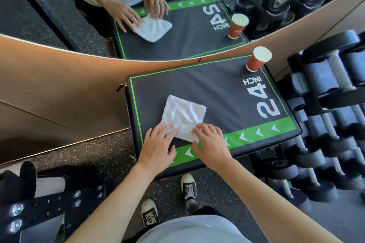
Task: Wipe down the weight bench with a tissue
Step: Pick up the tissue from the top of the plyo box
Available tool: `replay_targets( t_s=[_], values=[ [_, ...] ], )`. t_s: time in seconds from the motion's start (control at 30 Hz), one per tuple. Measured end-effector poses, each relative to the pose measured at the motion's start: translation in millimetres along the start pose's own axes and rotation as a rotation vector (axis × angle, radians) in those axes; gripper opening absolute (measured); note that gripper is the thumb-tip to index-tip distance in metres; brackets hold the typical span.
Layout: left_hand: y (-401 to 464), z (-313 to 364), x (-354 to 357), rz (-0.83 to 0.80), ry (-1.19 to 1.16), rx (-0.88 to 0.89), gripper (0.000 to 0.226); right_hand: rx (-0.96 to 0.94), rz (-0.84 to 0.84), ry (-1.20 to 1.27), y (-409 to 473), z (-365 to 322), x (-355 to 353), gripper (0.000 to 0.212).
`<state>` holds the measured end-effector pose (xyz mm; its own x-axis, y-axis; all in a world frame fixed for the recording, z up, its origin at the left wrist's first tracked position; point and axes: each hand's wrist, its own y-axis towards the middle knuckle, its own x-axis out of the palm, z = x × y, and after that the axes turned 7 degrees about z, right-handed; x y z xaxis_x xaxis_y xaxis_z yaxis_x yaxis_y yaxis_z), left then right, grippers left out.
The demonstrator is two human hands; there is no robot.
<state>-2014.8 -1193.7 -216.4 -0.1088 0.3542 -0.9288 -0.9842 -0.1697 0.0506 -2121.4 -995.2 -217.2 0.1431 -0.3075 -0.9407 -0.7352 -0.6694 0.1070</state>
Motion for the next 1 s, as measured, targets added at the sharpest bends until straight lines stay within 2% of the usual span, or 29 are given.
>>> replay_targets(
  t_s=[0.2, 0.33, 0.43, 0.57, 0.67, 0.77, 0.87, 1.0],
  values=[
    [-28, -3, -2, -0.019, 0.028, 0.084, 0.043, 0.044, -0.063, -0.055, -48, -28, -7, 0.031],
    [-43, -12, -11, 0.020, 0.090, 0.028, 0.040, -0.043, -0.052, -0.005, -39, -45, -11, 0.037],
    [-52, -14, -18, 0.015, 0.121, -0.022, 0.043, -0.063, -0.033, 0.020, -10, -52, -9, 0.054],
    [-63, -12, -26, 0.017, 0.138, -0.103, 0.053, -0.049, -0.196, -0.025, 24, -55, 8, 0.088],
    [-71, -9, -27, 0.046, 0.128, -0.156, 0.054, -0.064, -0.291, -0.113, 30, -50, 25, 0.100],
    [-76, -5, -26, 0.066, 0.116, -0.212, 0.053, -0.091, -0.241, -0.143, 24, -45, 33, 0.098],
    [-76, 0, -23, 0.091, 0.087, -0.241, 0.053, -0.132, -0.171, -0.067, 20, -37, 33, 0.093],
    [-70, 10, -18, 0.114, 0.076, -0.279, 0.052, -0.204, -0.153, -0.074, 23, -28, 29, 0.089]
  ],
)
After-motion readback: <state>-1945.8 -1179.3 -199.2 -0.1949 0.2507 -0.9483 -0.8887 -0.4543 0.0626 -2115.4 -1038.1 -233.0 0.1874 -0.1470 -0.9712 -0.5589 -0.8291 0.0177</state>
